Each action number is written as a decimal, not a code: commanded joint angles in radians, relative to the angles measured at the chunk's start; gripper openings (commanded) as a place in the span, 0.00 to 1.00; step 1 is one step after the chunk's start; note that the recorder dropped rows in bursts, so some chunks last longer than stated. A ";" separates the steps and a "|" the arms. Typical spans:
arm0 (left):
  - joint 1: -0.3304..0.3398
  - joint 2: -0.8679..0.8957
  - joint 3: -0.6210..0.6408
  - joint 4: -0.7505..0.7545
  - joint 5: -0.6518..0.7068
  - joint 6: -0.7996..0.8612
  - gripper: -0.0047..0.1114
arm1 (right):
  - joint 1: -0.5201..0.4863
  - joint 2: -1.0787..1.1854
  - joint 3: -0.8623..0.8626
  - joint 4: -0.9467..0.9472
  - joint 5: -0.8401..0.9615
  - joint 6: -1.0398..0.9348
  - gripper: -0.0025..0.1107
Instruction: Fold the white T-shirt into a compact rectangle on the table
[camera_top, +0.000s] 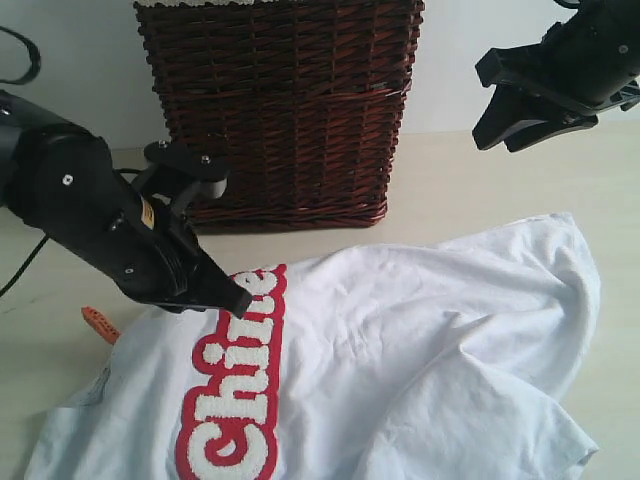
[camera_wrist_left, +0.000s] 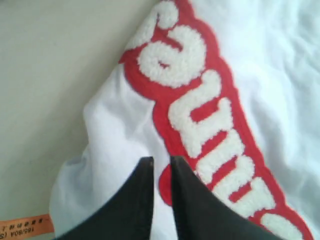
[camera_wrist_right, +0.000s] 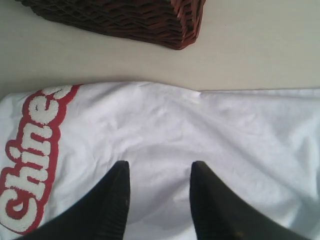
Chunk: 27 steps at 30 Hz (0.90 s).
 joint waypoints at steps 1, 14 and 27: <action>0.013 -0.004 -0.006 -0.007 -0.036 0.005 0.57 | 0.001 -0.009 -0.001 0.006 0.008 -0.014 0.37; 0.069 0.171 -0.009 -0.017 -0.096 0.024 0.04 | 0.001 -0.009 0.007 0.021 0.004 -0.025 0.37; -0.319 0.002 0.290 0.068 -0.424 -0.011 0.04 | 0.001 -0.009 0.007 0.021 0.003 -0.025 0.37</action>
